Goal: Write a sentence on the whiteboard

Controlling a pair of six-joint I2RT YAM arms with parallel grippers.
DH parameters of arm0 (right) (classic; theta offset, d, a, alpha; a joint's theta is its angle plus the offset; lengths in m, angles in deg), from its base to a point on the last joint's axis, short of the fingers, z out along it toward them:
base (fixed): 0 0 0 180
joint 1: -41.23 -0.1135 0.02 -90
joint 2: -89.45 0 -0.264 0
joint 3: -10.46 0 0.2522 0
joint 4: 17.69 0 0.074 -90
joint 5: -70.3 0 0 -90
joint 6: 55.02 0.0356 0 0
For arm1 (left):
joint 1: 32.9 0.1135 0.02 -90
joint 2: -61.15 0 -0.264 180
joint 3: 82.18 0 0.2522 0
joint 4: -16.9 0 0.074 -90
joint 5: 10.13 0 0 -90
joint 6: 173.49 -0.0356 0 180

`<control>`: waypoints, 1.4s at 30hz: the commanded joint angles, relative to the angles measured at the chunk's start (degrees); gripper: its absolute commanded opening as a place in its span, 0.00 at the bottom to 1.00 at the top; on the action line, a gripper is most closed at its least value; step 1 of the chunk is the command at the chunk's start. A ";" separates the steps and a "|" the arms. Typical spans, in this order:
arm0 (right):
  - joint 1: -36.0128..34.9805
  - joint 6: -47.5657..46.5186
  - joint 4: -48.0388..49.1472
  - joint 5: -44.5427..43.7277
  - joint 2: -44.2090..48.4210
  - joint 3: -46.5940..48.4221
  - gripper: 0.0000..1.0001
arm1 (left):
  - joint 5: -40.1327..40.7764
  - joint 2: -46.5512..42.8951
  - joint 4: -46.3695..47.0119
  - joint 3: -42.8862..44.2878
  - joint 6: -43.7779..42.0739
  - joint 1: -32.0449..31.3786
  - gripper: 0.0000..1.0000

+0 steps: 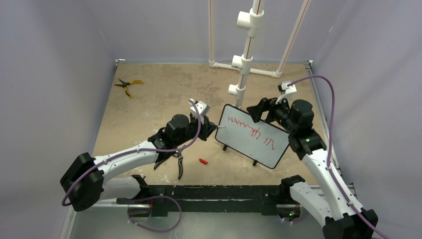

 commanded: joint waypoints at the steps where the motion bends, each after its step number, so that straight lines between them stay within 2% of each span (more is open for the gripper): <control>1: -0.26 -0.85 2.32 0.61 -0.10 0.55 0.94 | 0.22 0.47 2.96 0.80 0.56 0.26 0.00; 17: -0.29 -0.85 2.37 0.79 -0.03 0.49 0.94 | 3.88 0.49 0.89 0.76 0.43 0.30 0.00; 42: -0.29 -0.85 2.45 0.70 0.15 0.37 0.94 | 2.47 1.91 -0.95 0.31 1.74 -0.13 0.00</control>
